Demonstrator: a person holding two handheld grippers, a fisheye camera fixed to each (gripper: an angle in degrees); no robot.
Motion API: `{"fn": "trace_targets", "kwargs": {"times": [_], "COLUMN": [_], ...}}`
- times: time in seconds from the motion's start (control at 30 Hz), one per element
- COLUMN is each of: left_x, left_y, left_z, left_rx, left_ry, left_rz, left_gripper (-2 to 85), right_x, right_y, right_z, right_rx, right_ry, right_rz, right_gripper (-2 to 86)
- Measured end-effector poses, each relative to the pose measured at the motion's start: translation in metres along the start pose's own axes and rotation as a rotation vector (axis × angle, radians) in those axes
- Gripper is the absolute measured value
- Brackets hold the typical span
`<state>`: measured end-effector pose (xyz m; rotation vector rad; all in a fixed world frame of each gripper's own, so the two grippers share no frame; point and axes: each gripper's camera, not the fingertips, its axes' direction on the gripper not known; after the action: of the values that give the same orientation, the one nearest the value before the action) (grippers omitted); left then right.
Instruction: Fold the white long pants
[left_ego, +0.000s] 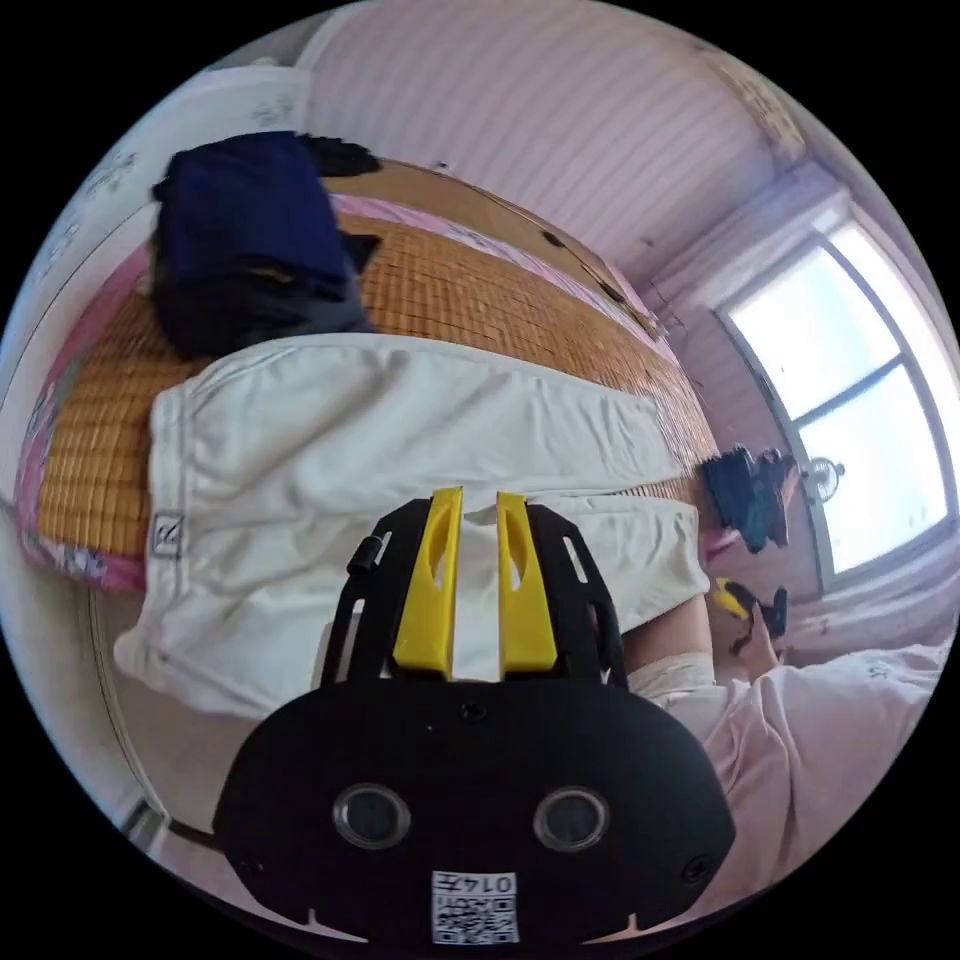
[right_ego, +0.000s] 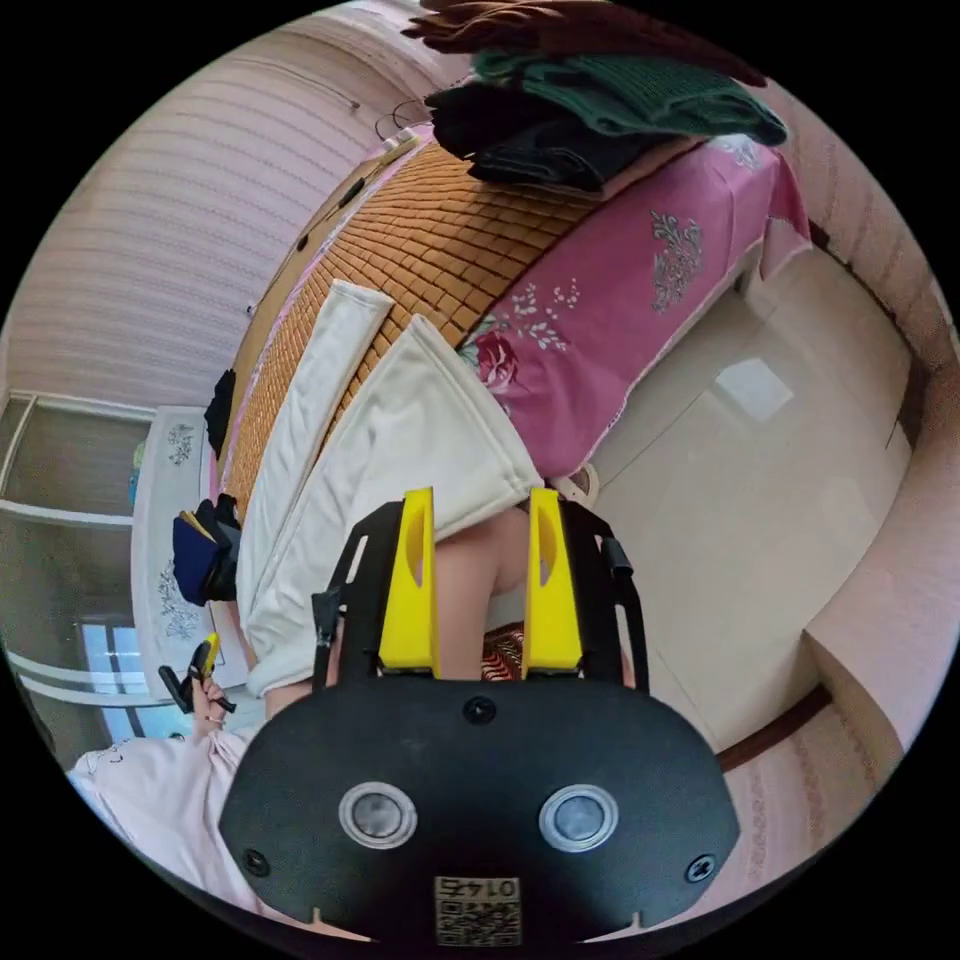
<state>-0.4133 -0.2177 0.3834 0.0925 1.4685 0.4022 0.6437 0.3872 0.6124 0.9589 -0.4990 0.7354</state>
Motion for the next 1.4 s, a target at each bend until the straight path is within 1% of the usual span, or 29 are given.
{"fn": "trace_targets", "kwargs": {"times": [0.07, 0.1, 0.17, 0.27, 0.33, 0.43, 0.53, 0.6, 0.67, 0.7, 0.77, 0.87, 0.93, 1.07, 1.17, 1.3, 1.4], "left_x": [-0.076, -0.091, -0.141, -0.182, -0.195, -0.211, -0.218, -0.224, -0.236, -0.238, -0.236, -0.221, -0.213, -0.193, -0.176, -0.152, -0.133], "left_y": [0.055, 0.069, 0.119, 0.163, 0.176, 0.175, 0.15, 0.136, 0.127, 0.126, 0.122, 0.117, 0.115, 0.123, 0.133, 0.136, 0.127], "left_z": [-0.079, -0.096, -0.151, -0.188, -0.199, -0.202, -0.197, -0.195, -0.192, -0.193, -0.204, -0.226, -0.24, -0.272, -0.295, -0.312, -0.315], "left_rx": [0.121, 0.145, 0.243, 0.333, 0.368, 0.391, 0.331, 0.309, 0.287, 0.284, 0.242, 0.24, 0.266, 0.353, 0.401, 0.378, 0.367], "left_ry": [-0.076, -0.088, -0.096, -0.062, -0.061, 0.03, 0.066, 0.094, 0.236, 0.253, 0.204, 0.147, 0.149, 0.184, 0.22, 0.178, 0.143], "left_rz": [-0.241, -0.293, -0.486, -0.657, -0.724, -0.784, -0.768, -0.767, -0.788, -0.794, -0.771, -0.702, -0.677, -0.658, -0.615, -0.543, -0.505], "left_gripper": [7.2, 7.4, 8.4, 9.8, 11.9, 17.0, 17.6, 15.7, 11.1, 10.1, 4.3, 2.2, 1.4, 0.2, 0.0, 0.0, 0.1], "right_x": [0.028, 0.033, 0.042, 0.034, 0.023, 0.002, -0.017, -0.027, -0.038, -0.04, -0.05, -0.06, -0.065, -0.083, -0.096, -0.116, -0.152], "right_y": [0.018, 0.02, 0.023, 0.015, 0.007, -0.003, -0.007, -0.008, -0.005, -0.004, 0.002, 0.009, 0.012, 0.02, 0.024, 0.019, 0.001], "right_z": [0.0, 0.0, 0.003, 0.007, 0.011, 0.02, 0.027, 0.029, 0.023, 0.02, 0.005, -0.012, -0.021, -0.047, -0.061, -0.066, -0.058], "right_rx": [-0.03, -0.041, -0.069, -0.083, -0.095, -0.128, -0.136, -0.143, -0.113, -0.106, -0.047, -0.003, 0.029, 0.155, 0.188, 0.19, 0.169], "right_ry": [-0.07, -0.082, -0.11, -0.169, -0.177, -0.15, -0.145, -0.102, -0.06, -0.061, -0.056, -0.046, -0.055, -0.042, -0.033, -0.026, 0.035], "right_rz": [0.109, 0.131, 0.175, 0.174, 0.152, 0.111, 0.074, 0.061, 0.032, 0.021, -0.032, -0.062, -0.08, -0.164, -0.215, -0.27, -0.382], "right_gripper": [15.1, 15.5, 16.5, 16.8, 16.5, 14.1, 11.7, 10.4, 7.0, 6.0, 3.6, 2.6, 2.2, 1.8, 1.6, 1.6, 1.8]}}
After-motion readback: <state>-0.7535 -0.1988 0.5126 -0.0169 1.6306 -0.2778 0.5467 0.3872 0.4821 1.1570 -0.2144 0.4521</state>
